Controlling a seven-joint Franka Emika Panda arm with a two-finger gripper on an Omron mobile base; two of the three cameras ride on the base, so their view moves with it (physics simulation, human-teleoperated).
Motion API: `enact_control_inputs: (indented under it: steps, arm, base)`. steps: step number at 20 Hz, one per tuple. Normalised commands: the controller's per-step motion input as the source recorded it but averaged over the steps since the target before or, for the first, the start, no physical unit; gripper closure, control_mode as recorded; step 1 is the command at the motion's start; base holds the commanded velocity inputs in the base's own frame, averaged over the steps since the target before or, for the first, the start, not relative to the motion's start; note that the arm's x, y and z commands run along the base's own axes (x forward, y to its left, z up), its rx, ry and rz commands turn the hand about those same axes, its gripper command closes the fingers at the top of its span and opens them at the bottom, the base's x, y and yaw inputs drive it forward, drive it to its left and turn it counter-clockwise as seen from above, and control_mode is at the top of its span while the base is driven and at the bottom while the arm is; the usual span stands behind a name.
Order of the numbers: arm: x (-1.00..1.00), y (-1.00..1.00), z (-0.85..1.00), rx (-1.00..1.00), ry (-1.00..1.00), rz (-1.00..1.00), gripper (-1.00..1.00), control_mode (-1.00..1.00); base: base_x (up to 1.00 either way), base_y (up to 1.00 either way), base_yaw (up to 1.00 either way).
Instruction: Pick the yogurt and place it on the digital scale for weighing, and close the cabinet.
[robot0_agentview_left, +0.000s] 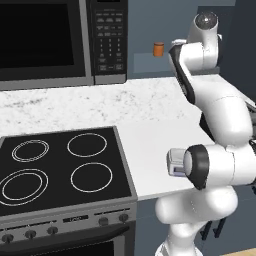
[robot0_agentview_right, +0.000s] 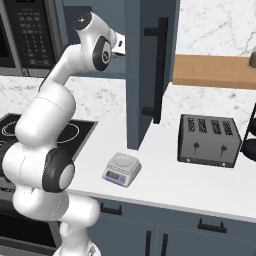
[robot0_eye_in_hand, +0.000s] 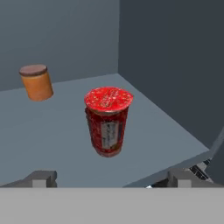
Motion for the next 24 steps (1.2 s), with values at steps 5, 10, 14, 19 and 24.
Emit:
enact_control_inputs:
  steps: [5, 10, 14, 19, 24]
  arm:
    - [0.45, -0.17, -0.12, 0.0, -0.04, 0.0, -1.0, -1.0]
    - [0.35, -0.17, -0.02, 0.0, -0.02, 0.0, -1.0, -1.0]
    - [0.3, -0.04, 0.0, 0.0, 0.0, 0.0, -1.0, -1.0]
    - [0.27, 0.0, -0.04, 0.0, 0.0, 0.0, -1.0, -1.0]
    - [0.21, -0.01, -0.09, 0.0, 0.0, 0.0, -1.0, -1.0]
  base:
    - [0.0, 0.0, 0.0]
    - [0.0, 0.0, 0.0]
    - [0.0, 0.0, 0.0]
    - [0.0, 0.0, 0.0]
    - [0.0, 0.0, 0.0]
